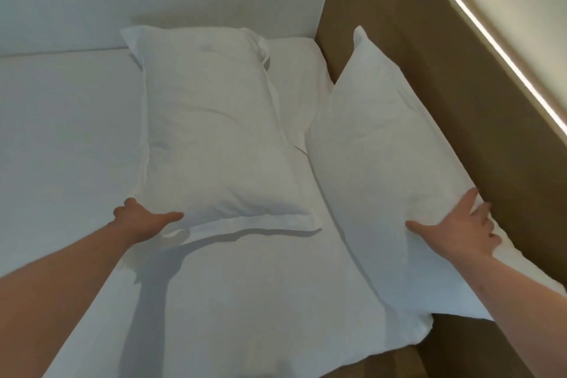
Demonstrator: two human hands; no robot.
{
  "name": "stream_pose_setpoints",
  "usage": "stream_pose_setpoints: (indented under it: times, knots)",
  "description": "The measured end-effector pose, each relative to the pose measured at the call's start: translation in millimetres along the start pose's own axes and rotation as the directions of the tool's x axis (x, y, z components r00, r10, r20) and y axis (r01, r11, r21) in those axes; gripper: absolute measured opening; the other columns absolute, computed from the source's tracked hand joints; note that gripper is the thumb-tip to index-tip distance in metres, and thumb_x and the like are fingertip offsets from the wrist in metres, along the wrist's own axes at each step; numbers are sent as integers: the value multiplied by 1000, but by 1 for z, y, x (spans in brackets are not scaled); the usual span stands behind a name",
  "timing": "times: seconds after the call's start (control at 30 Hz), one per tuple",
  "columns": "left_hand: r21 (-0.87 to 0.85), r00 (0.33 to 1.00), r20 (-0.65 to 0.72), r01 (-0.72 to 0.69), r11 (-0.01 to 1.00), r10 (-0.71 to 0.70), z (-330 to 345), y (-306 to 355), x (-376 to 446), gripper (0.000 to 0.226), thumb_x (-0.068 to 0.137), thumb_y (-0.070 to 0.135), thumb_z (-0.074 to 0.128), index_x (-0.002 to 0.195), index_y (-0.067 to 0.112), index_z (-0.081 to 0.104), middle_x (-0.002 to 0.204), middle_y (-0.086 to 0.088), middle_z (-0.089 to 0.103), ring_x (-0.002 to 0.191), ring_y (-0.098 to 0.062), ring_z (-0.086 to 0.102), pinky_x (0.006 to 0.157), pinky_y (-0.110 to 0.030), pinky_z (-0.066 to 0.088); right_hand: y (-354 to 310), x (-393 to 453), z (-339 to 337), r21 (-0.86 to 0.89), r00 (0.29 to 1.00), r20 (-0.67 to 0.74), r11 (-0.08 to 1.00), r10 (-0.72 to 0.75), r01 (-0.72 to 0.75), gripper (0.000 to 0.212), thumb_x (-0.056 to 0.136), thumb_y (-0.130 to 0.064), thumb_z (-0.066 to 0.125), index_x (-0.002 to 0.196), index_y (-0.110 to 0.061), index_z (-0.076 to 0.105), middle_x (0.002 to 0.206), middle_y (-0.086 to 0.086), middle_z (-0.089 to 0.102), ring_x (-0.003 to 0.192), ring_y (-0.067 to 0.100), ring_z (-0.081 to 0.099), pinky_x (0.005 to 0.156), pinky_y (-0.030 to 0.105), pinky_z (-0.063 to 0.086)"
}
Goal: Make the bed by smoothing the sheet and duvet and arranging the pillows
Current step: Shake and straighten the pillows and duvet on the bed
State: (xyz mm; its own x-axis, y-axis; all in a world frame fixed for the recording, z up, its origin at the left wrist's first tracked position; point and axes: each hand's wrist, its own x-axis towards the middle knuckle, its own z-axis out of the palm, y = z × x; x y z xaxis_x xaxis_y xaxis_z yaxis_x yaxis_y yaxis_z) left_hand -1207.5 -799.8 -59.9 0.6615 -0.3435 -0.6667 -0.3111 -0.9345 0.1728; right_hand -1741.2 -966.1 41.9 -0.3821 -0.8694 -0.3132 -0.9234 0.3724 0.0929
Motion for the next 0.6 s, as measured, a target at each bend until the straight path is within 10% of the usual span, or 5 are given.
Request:
stream_pose_setpoints:
  times: [0.23, 0.37, 0.6]
  knots:
    - [-246, 990, 137, 57, 968, -24, 12, -4, 14, 90, 74, 62, 81, 132, -2, 58, 133, -18, 63, 119, -37, 61, 96, -43, 51, -22, -3, 17, 61, 983, 67, 984, -173, 169, 60, 79, -62, 72, 116, -16, 61, 103, 11, 69, 88, 36, 64, 75, 42, 55]
    - [-162, 989, 81, -112, 980, 127, 2, 14, 6, 20, 88, 27, 70, 94, 11, 79, 100, -8, 76, 99, -30, 68, 93, -37, 56, -57, -57, 17, 139, 952, 6, 943, -306, 302, 22, 86, -48, 61, 84, -25, 63, 81, 4, 68, 71, 31, 63, 68, 40, 57]
    - [-78, 981, 163, -97, 992, 109, -30, 2, -32, 32, 89, 34, 61, 105, 7, 68, 111, -12, 68, 96, -31, 61, 79, -30, 47, -110, -137, -46, 477, 930, -246, 801, -272, 361, 19, 83, -20, 71, 69, -13, 60, 61, 4, 63, 61, 34, 59, 59, 39, 47]
